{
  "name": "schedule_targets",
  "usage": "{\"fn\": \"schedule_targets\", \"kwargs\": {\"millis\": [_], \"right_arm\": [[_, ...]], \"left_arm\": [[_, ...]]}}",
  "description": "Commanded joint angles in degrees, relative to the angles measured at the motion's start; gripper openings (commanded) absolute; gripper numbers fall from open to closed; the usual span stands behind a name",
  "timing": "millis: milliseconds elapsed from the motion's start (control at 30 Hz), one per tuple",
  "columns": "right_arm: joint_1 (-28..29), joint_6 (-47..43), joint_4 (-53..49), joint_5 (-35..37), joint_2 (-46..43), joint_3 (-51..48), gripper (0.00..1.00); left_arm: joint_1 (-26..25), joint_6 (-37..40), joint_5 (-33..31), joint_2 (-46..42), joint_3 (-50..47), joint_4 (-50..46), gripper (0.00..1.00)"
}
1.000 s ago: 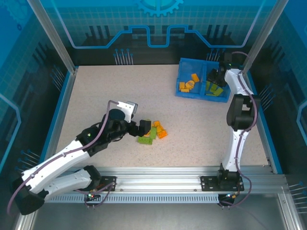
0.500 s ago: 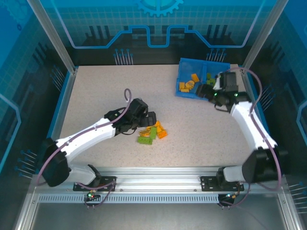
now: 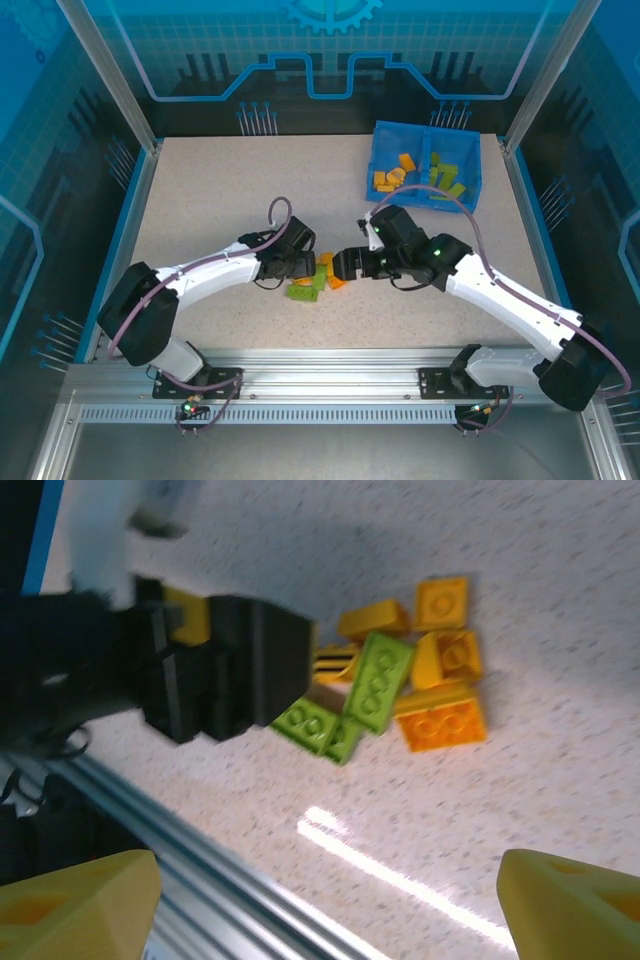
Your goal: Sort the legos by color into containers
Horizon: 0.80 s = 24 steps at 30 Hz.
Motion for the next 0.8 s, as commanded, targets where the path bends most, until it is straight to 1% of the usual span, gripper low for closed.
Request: {"fn": "schedule_targets", "kwargs": {"millis": [0, 133, 300, 500, 700, 767], "right_arm": [[2.7, 2.5, -1.3, 2.2, 1.1, 0.4, 0.89], [4.6, 3.2, -0.9, 3.2, 2.3, 0.3, 0.89], [5.9, 2.9, -1.1, 4.4, 3.8, 0.9, 0.89], [6.3, 2.5, -1.5, 5.1, 4.4, 1.5, 0.89], [6.8, 2.4, -1.8, 5.3, 5.6, 2.1, 0.89], [7.1, 2.1, -1.9, 5.4, 6.1, 2.5, 0.89]], "left_arm": [[1.1, 3.9, 5.1, 1.8, -1.0, 2.6, 0.78], [1.6, 8.7, 9.6, 4.2, -0.2, 3.2, 0.8], [2.1, 11.9, 12.1, 6.1, -0.1, 4.1, 0.81], [2.8, 11.2, 8.5, 7.8, -0.3, 2.7, 0.73], [3.5, 5.6, 4.7, 4.3, -2.8, 4.4, 0.61], [3.6, 3.4, 2.9, 2.8, -3.6, 4.7, 0.6]]}}
